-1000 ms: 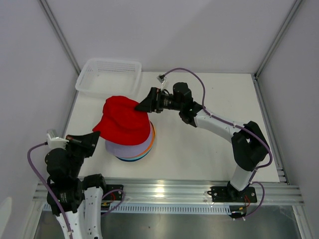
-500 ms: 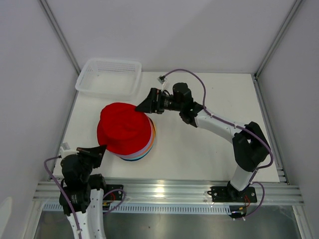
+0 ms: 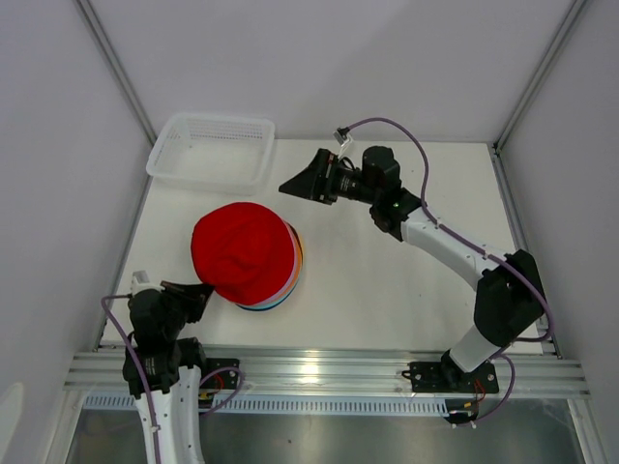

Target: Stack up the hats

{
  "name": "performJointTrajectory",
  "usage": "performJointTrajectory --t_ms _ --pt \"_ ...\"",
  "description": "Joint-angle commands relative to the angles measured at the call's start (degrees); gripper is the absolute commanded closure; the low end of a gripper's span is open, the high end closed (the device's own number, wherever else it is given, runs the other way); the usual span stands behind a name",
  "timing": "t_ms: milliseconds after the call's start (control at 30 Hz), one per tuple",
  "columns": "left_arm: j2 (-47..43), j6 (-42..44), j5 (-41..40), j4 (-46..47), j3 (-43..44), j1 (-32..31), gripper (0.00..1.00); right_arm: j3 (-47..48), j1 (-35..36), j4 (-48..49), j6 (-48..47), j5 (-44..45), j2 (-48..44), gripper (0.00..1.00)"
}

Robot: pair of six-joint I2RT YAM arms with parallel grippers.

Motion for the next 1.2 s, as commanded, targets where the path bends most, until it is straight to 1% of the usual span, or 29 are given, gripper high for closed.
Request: performJointTrajectory --t_ms 0,200,300,467,667,733,800,833,867,967,1000,1033,1167 --pt "1.34 2.89 1.23 -0.66 -1.52 0.45 0.99 -3.02 0.57 2.49 3.23 -0.69 2.25 0.08" --pt "4.42 5.09 0.27 -2.85 -0.73 0.36 0.99 -2.06 2.59 4.08 2.18 -3.33 5.94 0.15" --pt "4.42 5.09 -0.08 -2.68 -0.03 0.36 0.99 -1.70 3.56 4.17 0.95 -4.38 7.26 0.15" --pt "6.61 5.27 0.27 -2.07 -0.38 0.36 0.99 -1.88 4.00 6.10 1.56 -6.14 9.11 0.17" --pt "7.23 5.27 0.00 -0.84 -0.03 0.36 0.99 -1.70 4.00 7.77 1.65 -7.02 9.46 0.29" --pt "7.41 5.27 -0.08 -0.57 -0.03 0.36 0.99 -1.61 4.00 8.04 2.18 -7.28 9.73 0.34" --pt "7.50 5.44 -0.26 -0.49 0.32 0.36 0.99 -1.70 4.00 8.48 2.44 -7.55 9.99 0.44" --pt "7.50 5.44 -0.35 -0.48 0.32 0.36 0.99 -1.70 4.00 8.48 2.36 -7.63 9.99 0.46" --pt "7.50 5.62 -0.61 -0.48 0.58 0.36 0.99 -1.70 4.00 8.48 2.44 -7.64 10.17 0.51" --pt "7.85 5.88 -0.70 -0.40 0.94 0.45 0.99 -1.70 4.00 8.83 2.71 -7.98 10.60 0.58" --pt "8.02 5.88 -0.70 -0.31 0.94 0.36 0.99 -1.70 4.00 8.92 2.71 -8.07 10.69 0.64" --pt "8.20 5.97 -0.79 -0.13 1.29 0.36 0.99 -1.70 4.09 8.92 2.71 -8.25 10.96 0.67" --pt "8.38 6.15 -1.05 -0.04 1.81 0.36 0.99 -1.79 4.18 8.22 2.53 -8.69 11.57 0.90"
